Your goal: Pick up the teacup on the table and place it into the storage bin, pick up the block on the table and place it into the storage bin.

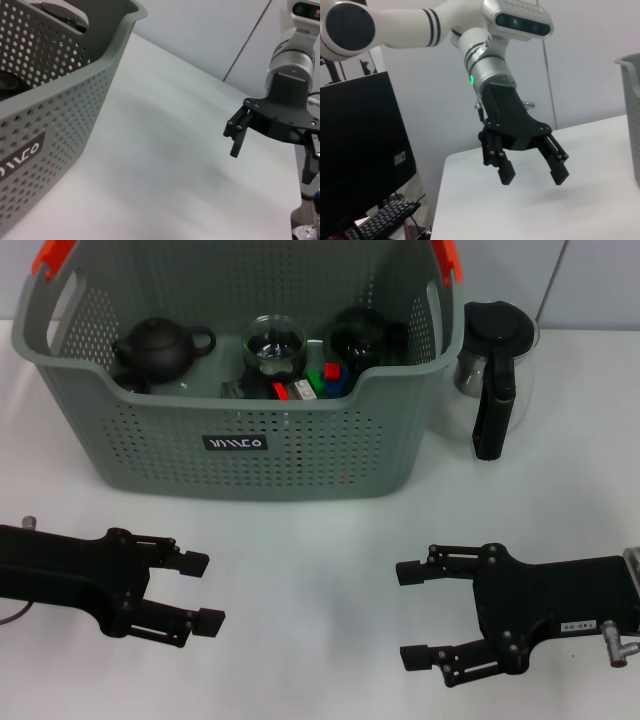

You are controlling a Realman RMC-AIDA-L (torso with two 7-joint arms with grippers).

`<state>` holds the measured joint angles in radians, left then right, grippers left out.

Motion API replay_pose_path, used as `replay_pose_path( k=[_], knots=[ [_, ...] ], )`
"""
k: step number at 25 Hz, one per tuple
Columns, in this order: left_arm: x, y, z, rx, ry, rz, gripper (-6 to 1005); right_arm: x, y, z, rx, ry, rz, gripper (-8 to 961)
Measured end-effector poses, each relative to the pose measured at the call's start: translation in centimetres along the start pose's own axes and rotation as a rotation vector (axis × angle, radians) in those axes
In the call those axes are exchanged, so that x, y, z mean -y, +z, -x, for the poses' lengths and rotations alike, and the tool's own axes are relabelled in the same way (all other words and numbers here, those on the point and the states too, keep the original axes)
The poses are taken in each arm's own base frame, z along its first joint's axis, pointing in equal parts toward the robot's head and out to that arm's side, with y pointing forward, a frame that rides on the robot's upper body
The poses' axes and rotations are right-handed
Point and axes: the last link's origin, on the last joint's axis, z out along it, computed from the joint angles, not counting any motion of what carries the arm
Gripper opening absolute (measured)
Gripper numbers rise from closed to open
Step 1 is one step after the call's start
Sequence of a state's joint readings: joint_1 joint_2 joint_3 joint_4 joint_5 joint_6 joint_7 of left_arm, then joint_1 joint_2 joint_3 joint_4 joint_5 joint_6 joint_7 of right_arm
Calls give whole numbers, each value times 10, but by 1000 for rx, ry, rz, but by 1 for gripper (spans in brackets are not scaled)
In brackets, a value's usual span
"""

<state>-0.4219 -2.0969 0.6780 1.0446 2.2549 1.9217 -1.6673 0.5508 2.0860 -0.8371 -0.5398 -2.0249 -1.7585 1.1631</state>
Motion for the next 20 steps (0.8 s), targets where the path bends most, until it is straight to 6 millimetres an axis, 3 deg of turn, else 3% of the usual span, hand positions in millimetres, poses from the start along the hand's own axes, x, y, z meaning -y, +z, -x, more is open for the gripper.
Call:
replay_pose_path(
  k=[20],
  knots=[
    [-2, 1, 0, 0, -2, 11, 840, 2, 1, -1, -7, -4, -17, 915]
  ],
)
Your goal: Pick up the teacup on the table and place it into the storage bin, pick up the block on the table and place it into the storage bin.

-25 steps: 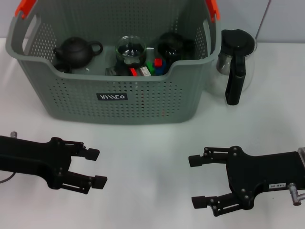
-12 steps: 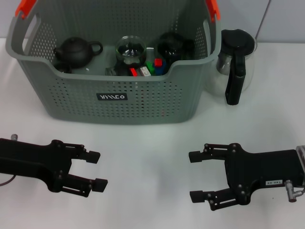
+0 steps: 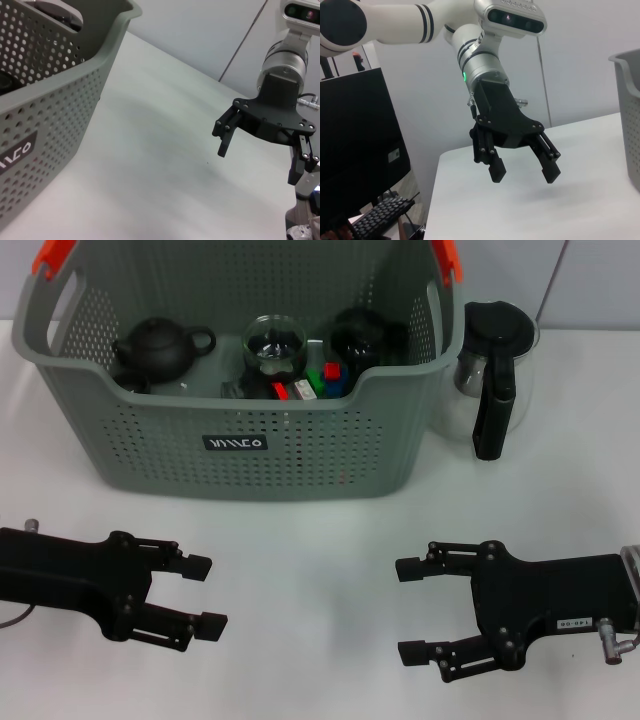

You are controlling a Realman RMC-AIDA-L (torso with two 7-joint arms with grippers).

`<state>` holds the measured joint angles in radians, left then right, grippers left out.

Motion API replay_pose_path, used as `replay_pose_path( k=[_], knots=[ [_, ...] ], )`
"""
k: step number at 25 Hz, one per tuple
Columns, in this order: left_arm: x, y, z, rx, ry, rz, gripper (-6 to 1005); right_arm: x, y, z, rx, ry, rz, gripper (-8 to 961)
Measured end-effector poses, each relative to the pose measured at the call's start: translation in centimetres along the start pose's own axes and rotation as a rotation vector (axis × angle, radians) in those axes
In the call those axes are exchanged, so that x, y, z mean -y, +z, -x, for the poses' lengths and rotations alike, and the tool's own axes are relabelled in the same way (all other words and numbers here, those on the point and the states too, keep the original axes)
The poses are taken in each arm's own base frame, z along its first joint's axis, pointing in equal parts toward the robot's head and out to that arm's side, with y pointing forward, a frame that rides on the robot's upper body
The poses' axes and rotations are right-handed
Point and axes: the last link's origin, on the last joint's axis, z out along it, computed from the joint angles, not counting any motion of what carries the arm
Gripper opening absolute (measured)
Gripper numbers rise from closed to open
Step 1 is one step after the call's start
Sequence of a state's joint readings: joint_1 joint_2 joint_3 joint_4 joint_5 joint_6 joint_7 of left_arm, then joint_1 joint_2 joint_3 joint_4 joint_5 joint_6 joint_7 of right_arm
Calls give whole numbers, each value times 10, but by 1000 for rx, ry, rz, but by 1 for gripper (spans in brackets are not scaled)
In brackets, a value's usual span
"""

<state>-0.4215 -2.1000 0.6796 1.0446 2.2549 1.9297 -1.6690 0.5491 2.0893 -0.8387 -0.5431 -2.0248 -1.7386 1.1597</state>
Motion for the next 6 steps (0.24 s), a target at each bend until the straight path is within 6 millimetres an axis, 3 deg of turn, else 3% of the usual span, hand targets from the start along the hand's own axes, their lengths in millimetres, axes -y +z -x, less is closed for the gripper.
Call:
replay_pose_path(
  k=[6],
  knots=[
    [0, 0, 0, 0, 0, -1, 840, 0, 0, 0, -1, -1, 1, 915]
  ],
)
